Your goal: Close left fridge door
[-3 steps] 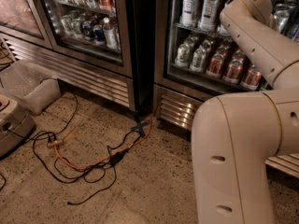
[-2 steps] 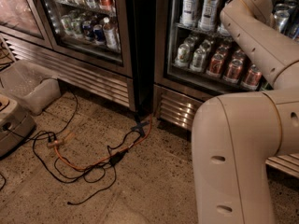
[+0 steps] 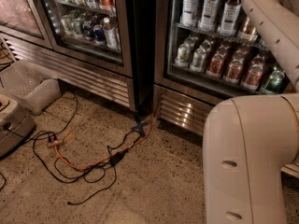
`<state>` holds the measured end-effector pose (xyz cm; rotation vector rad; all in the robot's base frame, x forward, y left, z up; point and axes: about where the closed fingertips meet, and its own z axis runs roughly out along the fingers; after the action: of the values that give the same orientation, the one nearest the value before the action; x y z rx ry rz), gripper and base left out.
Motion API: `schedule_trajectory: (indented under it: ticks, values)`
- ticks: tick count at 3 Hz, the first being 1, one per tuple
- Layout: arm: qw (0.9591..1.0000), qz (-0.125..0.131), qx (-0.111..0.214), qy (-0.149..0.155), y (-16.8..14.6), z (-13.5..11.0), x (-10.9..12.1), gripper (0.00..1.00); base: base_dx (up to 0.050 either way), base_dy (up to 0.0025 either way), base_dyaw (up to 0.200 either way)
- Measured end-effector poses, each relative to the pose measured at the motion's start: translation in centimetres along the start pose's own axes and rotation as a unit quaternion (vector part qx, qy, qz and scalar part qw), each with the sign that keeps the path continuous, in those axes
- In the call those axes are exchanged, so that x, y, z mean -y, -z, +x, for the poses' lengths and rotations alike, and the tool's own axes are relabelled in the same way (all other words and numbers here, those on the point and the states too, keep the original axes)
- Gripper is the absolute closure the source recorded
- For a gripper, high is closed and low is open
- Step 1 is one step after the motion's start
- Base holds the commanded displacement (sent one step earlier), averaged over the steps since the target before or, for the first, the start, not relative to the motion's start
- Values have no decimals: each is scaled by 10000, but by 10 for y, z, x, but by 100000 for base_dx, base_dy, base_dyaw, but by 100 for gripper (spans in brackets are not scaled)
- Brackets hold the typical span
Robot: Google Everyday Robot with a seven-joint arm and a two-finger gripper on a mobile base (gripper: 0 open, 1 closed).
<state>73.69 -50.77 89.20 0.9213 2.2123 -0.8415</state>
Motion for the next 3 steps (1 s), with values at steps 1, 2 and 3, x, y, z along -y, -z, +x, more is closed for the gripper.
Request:
schedule_trajectory:
  ticks: [1,2,3]
  values:
    - [10000,0,-1,0,0,0,0,100,0,0,0]
    - [9995,-155,-278,-67,-4,9,8,100,0,0,0]
    - [9917,-765,-862,-567,-13,23,38,100,0,0,0]
